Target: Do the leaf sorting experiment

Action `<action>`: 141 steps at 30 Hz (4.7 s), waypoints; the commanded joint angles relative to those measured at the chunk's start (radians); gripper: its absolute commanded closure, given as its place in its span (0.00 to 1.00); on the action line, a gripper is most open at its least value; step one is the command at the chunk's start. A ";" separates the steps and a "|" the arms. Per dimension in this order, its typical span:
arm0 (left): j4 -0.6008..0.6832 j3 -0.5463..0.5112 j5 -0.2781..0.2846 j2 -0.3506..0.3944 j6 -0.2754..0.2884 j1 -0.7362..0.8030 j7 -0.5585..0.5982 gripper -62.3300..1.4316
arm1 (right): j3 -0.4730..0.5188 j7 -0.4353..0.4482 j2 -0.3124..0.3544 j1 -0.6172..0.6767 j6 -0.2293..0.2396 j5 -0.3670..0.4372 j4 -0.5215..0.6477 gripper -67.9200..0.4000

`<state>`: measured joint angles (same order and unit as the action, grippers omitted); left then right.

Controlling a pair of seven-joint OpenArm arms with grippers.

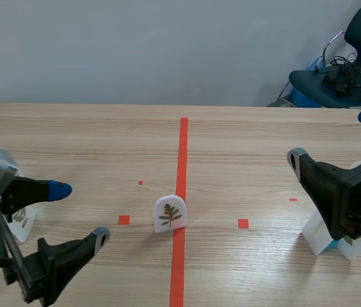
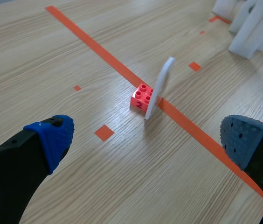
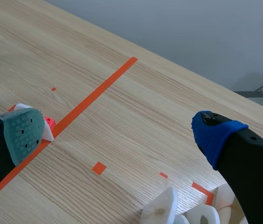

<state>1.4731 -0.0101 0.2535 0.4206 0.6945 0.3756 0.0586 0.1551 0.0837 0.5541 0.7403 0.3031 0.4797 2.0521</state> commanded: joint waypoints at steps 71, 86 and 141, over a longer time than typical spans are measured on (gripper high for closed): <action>-0.265 -0.081 0.084 -0.169 -0.497 -0.063 0.135 0.64 | 0.003 0.011 0.000 -0.015 -0.004 0.007 0.000 0.00; 0.303 -0.223 0.154 -0.111 -0.028 0.125 0.043 0.00 | 0.003 0.011 0.000 -0.015 -0.008 0.008 0.000 0.00; 0.452 -0.209 0.154 0.015 0.002 0.179 -0.056 0.00 | -0.660 0.076 -0.416 -0.653 -0.079 -0.274 -0.776 0.00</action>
<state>1.9240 -0.2218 0.3939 0.4351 0.6949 0.5541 -0.0113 -0.5056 0.1394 0.1417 0.1093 0.2207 0.2058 1.2575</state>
